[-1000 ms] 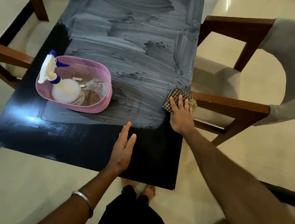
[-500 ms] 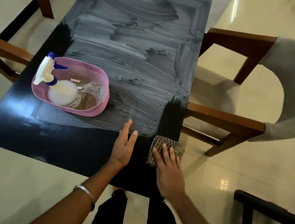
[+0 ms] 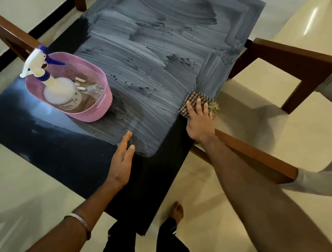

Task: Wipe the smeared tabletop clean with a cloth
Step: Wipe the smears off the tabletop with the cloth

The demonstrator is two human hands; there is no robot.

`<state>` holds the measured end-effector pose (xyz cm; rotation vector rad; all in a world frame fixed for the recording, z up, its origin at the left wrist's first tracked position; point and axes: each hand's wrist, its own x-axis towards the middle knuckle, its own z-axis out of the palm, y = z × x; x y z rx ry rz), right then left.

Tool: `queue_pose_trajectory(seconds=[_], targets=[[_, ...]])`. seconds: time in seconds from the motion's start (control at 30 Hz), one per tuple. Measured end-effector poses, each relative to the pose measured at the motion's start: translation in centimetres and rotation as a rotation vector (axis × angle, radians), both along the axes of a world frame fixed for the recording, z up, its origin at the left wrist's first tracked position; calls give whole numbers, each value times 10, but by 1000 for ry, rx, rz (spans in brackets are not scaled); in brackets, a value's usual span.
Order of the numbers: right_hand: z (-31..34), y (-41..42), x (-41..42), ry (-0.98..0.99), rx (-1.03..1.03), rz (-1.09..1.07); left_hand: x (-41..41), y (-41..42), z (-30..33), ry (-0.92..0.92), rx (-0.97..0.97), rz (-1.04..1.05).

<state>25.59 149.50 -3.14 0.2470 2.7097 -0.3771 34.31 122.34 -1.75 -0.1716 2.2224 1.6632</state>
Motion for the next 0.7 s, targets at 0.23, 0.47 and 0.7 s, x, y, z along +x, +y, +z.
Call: queue_pose_trajectory(seconds=[0.23,0.47,0.7], targets=[[-7,-83,169,90,-106,323,10,11,1,-18,-4,112],[-13,-90,202,35,-144,523,18,12,-1,-41,6,151],[-6,14,-10,98,15,174,16,9,-1,-55,25,117]])
